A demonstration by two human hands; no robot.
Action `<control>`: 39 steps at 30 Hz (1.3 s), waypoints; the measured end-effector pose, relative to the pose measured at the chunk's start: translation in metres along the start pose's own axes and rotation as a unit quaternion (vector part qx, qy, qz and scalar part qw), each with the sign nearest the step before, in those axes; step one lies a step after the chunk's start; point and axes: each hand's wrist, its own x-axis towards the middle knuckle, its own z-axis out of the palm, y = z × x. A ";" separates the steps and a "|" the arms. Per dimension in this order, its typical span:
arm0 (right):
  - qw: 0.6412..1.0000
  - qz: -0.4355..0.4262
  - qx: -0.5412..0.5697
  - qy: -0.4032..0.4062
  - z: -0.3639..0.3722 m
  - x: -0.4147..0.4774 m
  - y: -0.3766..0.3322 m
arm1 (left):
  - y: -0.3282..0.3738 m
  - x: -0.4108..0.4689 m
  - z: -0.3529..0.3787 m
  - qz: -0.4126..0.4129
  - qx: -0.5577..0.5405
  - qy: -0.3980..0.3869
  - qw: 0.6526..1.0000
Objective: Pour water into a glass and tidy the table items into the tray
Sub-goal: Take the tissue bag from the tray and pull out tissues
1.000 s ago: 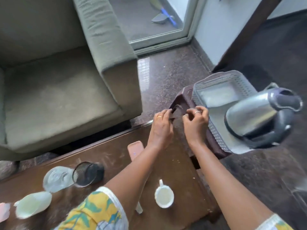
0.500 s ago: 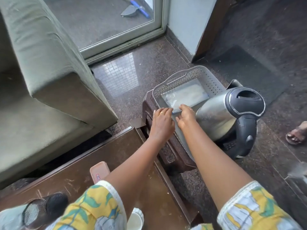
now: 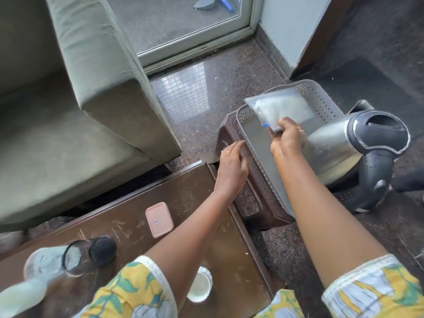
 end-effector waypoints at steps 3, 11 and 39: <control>0.998 -0.002 0.038 -0.047 0.007 -0.036 -0.001 | -0.008 -0.012 -0.019 -0.088 -0.109 0.037 0.989; 0.925 0.148 -0.241 -0.253 -0.004 -0.154 0.089 | -0.057 -0.060 -0.087 -0.302 -0.583 0.026 0.754; 0.541 -0.259 -0.763 -0.243 -0.044 -0.216 0.218 | -0.202 -0.183 -0.180 -0.339 -0.580 0.189 0.716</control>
